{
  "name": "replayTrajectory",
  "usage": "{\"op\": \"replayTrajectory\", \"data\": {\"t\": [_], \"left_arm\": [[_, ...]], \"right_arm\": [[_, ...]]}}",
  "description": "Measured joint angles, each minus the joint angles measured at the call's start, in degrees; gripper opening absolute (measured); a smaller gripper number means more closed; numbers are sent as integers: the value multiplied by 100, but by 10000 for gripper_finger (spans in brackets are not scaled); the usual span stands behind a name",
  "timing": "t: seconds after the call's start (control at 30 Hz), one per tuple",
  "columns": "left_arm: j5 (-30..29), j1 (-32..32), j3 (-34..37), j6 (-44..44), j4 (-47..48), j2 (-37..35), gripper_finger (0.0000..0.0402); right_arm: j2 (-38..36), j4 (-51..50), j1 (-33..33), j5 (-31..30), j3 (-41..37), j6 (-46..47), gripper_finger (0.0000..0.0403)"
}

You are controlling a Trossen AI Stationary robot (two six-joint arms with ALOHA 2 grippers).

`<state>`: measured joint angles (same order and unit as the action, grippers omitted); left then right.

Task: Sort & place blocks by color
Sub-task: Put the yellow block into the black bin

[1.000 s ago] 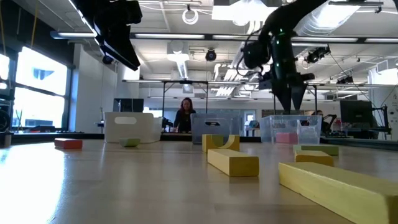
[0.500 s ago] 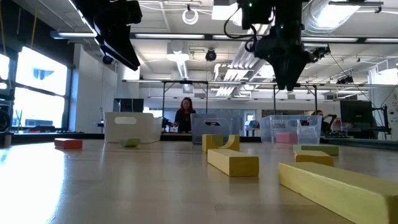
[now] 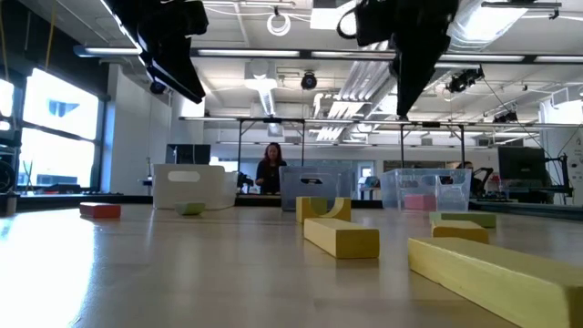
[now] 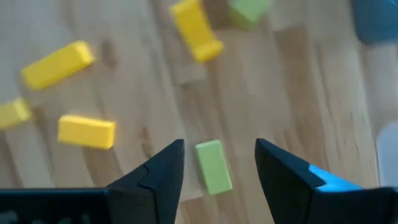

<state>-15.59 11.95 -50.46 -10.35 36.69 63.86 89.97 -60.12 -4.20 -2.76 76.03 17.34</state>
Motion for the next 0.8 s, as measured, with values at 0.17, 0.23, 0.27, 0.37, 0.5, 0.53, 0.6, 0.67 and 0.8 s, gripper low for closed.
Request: {"op": "replayTrajectory", "data": {"t": [0.17,0.23,0.27,0.37,0.5,0.53,0.6,0.67,0.8], "left_arm": [[0,1,0,-2,0,0,195],[2,-1,0,-20,0,0,195],[1,0,0,-46,-1,0,195],[4,1,0,-137,0,0,195],[4,1,0,-146,0,0,195],[4,1,0,-146,-2,0,195],[4,-1,0,-146,-2,0,195],[4,0,0,-146,-2,0,195],[4,1,0,-148,-2,0,195]], "right_arm": [[0,176,-465,-12,0,-798,183],[0,254,-634,-49,0,-1100,183],[0,294,-709,-95,0,-1218,183],[0,389,-898,-130,0,-1363,183],[0,559,-1085,-130,0,-1300,183],[0,597,-1130,-130,0,-1291,183],[0,713,-1202,-131,0,-1381,183],[27,853,-1263,-132,0,-1588,183],[114,1024,-1415,-130,0,-2189,183]]}}
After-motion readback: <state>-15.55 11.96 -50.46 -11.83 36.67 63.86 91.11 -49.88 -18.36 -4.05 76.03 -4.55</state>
